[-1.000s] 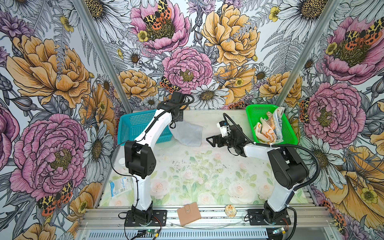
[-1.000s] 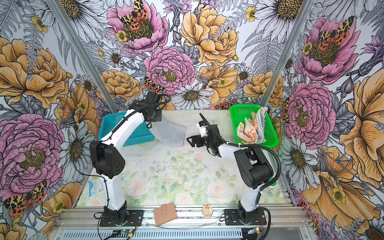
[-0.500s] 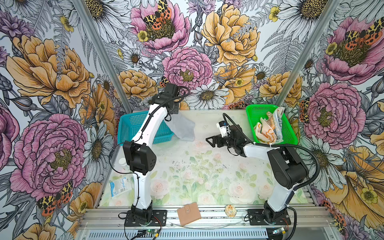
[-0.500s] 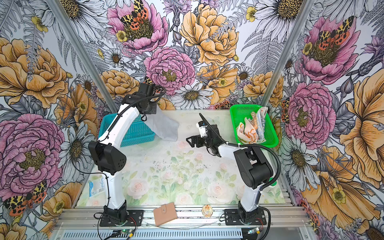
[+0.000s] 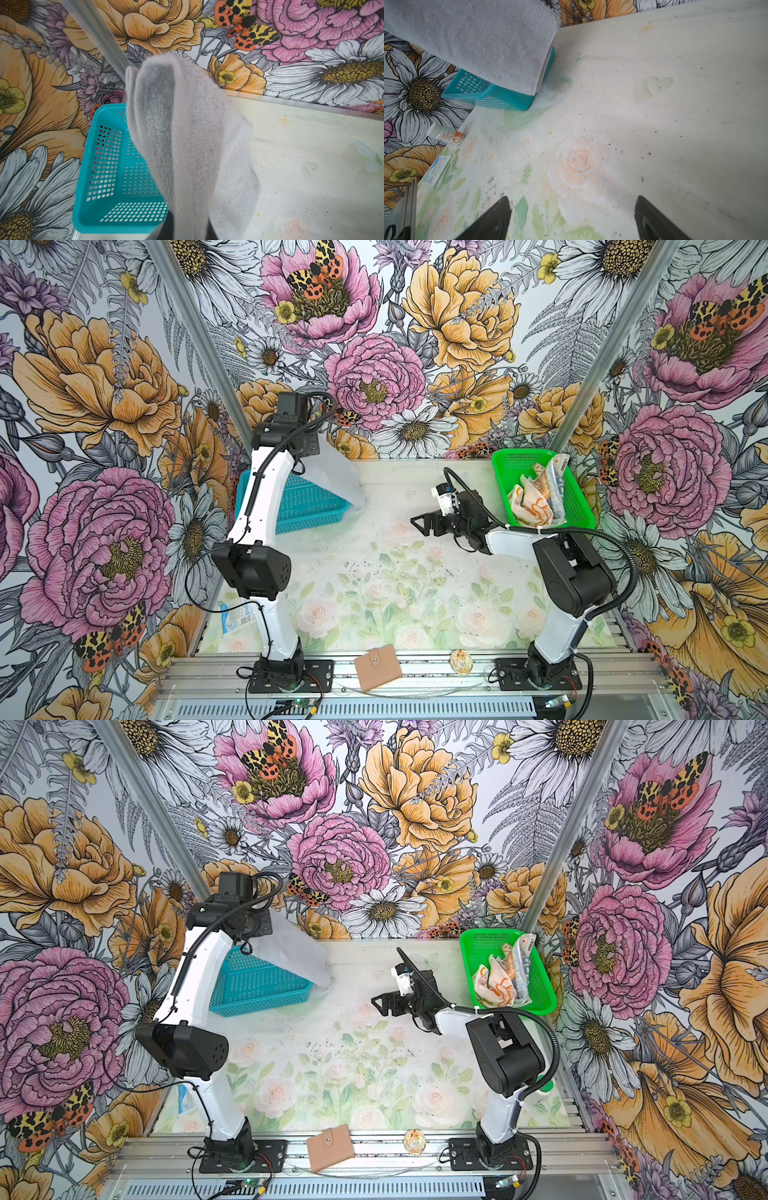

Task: Fold and stack the towels
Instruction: 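Lift the grey towel with the left gripper and carry it over the teal basket, then lower the grey towel into the teal basket and open the left gripper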

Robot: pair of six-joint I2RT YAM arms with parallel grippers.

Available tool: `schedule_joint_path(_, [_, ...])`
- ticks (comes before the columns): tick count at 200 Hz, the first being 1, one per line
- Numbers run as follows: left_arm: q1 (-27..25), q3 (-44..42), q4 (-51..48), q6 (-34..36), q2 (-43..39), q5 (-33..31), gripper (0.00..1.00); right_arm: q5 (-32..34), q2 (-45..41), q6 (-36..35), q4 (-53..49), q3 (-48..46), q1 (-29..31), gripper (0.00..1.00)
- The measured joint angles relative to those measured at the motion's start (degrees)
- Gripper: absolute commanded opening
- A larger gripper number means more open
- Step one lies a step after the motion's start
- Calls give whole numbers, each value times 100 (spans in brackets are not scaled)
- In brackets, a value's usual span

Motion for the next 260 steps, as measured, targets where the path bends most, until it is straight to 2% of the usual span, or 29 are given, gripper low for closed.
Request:
schedule_joint_path(159, [911, -1139, 7, 151, -101, 133, 0, 2, 26, -116, -149, 81, 66, 95])
schedule_joint_path(260, [1139, -1189, 31, 260, 337, 11, 0, 2, 57, -153, -151, 87, 76, 95])
